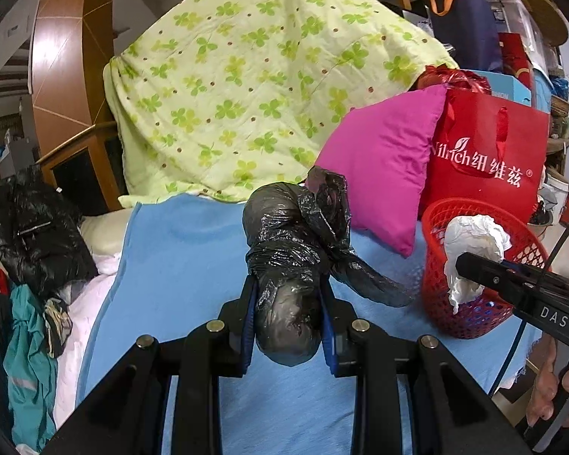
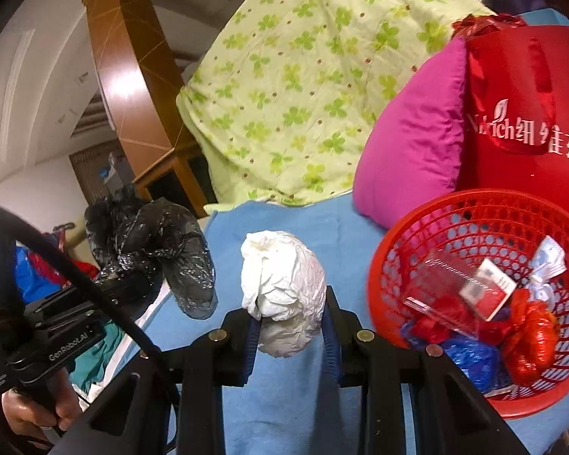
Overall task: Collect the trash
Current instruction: 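Carry the black bag and white bag over the red mesh basket with both tools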
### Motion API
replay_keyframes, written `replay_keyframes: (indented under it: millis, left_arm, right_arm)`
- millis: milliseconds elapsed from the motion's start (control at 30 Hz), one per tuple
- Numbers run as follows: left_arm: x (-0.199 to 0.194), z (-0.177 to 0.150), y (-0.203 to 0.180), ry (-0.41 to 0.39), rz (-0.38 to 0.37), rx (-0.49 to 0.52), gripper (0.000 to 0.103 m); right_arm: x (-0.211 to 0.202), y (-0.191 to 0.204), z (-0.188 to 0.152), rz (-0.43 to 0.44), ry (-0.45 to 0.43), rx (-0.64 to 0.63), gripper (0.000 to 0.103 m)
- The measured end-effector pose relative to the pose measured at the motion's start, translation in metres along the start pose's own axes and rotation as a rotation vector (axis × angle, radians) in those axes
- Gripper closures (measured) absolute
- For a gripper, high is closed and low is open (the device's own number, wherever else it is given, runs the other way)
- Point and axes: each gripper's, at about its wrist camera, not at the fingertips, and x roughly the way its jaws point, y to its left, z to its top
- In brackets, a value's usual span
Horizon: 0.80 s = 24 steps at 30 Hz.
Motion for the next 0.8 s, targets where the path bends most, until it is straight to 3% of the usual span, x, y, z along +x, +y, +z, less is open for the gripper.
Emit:
replay_keyframes:
  millis: [800]
  left_arm:
    - [-0.014, 0.029, -0.065, -0.055, -0.081, 0.115, 0.072]
  right_arm:
    - [-0.058, -0.059, 0.017, -0.051, -0.172, 0.142, 0.071]
